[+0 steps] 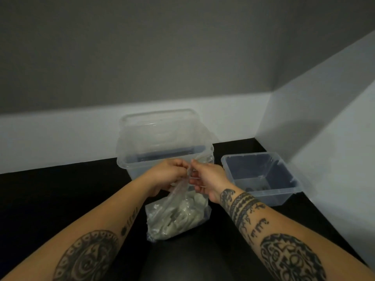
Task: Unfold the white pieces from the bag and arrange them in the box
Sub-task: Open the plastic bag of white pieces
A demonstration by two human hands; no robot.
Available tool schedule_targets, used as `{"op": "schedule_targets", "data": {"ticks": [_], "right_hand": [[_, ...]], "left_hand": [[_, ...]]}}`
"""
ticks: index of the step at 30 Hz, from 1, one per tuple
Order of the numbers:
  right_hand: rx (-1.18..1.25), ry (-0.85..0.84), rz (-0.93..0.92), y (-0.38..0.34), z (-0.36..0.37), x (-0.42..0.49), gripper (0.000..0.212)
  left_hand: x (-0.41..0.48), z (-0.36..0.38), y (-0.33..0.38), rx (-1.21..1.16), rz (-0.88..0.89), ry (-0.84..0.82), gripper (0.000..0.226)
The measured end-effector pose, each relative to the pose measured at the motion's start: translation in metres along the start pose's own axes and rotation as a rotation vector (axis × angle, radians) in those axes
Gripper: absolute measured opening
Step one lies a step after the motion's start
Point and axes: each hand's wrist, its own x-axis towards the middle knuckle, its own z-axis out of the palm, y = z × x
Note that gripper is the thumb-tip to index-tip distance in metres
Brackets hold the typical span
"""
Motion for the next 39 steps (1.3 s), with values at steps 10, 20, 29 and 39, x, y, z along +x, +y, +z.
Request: {"op": "schedule_targets", "data": {"ticks": [10, 20, 29, 39], "right_hand": [[0.040, 0.012, -0.211, -0.003, -0.025, 0.014, 0.014], [0.159, -0.037, -0.167, 0.000, -0.014, 0.006, 0.006], [0.194, 0.076, -0.285, 0.024, 0.016, -0.007, 0.017], [0.180, 0.180, -0.390, 0.043, 0.017, -0.023, 0.012]], "left_hand": [[0.020, 0.015, 0.002, -0.082, 0.215, 0.303, 0.005], [0.015, 0.011, 0.010, 0.041, 0.232, 0.248, 0.011], [0.012, 0.008, -0.002, 0.081, 0.284, 0.280, 0.016], [0.006, 0.006, -0.015, 0.013, 0.248, 0.092, 0.021]]}}
